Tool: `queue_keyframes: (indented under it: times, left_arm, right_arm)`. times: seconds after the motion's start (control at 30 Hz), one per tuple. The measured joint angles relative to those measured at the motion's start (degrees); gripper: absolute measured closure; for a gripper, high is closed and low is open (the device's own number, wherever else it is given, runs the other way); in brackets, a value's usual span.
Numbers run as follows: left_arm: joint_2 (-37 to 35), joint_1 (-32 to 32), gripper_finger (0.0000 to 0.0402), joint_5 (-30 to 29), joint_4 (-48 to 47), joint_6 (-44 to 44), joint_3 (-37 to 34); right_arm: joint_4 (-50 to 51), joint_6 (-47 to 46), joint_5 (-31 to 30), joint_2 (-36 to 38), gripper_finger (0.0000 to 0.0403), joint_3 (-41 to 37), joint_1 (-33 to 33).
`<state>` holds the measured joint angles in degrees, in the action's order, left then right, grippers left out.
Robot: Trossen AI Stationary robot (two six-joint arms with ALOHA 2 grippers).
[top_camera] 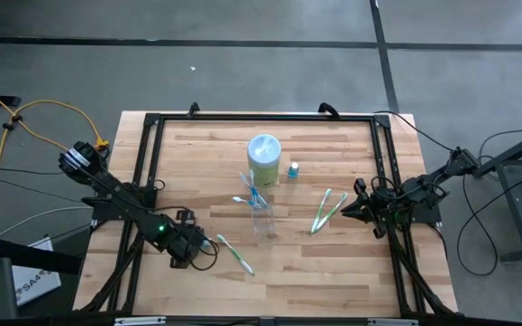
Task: Pick & Place toothbrushing station
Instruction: Put the bottom mouthwash into the transparent organizer
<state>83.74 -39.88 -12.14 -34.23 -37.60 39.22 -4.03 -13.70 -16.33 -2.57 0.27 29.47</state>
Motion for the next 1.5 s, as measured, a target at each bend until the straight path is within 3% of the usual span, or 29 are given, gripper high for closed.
queue_keyframes:
  times: [0.67,1.5]
  left_arm:
    - [-2.73,0.00,0.0288,0.76,-3.70,0.02,-0.42]
    - [-2.88,0.00,0.0300,0.88,0.63,-0.37,-0.24]
  right_arm:
    - [0.00,0.01,0.00,-0.02,0.0366,0.00,0.00]
    - [0.00,0.01,-0.01,-0.02,0.0366,-0.02,0.00]
